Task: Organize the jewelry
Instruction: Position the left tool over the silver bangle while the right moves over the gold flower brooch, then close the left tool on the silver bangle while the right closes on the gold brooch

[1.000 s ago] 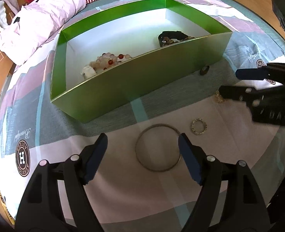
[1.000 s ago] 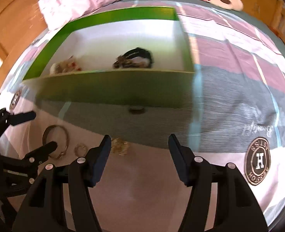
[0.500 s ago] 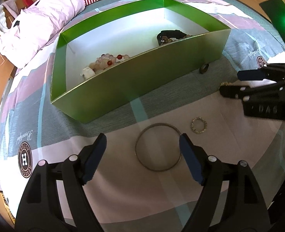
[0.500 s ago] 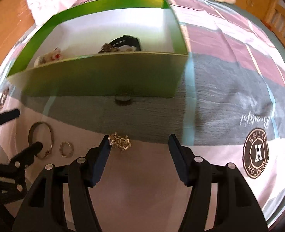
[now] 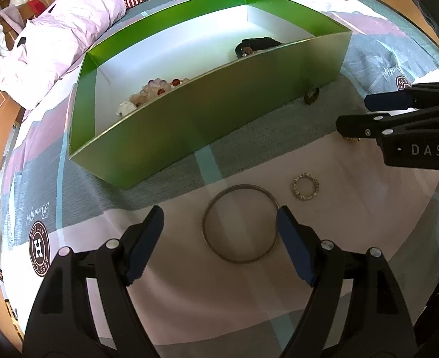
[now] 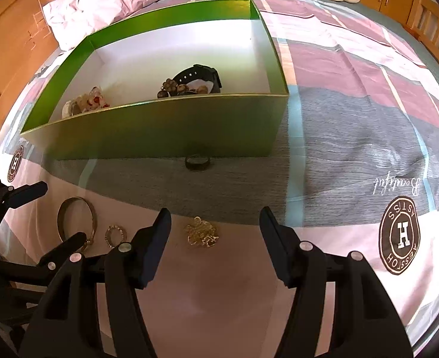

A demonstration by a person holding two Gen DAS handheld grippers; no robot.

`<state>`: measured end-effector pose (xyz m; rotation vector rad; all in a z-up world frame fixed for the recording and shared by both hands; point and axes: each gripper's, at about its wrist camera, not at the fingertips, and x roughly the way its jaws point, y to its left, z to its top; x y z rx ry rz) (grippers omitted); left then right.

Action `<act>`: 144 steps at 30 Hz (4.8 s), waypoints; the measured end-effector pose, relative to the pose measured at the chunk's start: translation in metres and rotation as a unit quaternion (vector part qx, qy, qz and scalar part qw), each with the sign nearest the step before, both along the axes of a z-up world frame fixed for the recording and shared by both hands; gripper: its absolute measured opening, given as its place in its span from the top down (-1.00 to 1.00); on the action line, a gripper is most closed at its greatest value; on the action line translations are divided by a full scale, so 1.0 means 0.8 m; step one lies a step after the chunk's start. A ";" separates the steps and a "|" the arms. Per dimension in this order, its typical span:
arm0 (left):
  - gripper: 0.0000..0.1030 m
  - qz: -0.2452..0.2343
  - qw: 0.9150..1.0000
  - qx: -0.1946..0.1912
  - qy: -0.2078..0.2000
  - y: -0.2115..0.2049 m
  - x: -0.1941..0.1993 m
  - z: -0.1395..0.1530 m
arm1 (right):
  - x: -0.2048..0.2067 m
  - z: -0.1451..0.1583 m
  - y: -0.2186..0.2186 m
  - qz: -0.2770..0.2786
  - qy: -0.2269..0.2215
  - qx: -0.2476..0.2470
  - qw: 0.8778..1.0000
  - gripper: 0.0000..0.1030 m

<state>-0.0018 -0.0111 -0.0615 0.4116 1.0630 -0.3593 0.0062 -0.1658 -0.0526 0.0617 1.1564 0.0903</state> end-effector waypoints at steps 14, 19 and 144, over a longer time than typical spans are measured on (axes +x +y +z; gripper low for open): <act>-0.58 -0.003 1.000 0.005 0.002 -0.002 0.000 -0.003 | 0.000 -0.005 0.020 0.010 0.003 -0.008 1.000 -0.30; -0.41 0.000 1.000 0.000 0.005 0.001 0.002 -0.004 | 0.003 -0.005 0.017 0.007 0.004 -0.009 1.000 -0.30; -0.04 0.001 1.000 0.021 -0.008 -0.011 -0.002 -0.006 | -0.004 -0.013 0.045 0.087 -0.012 -0.041 0.995 0.02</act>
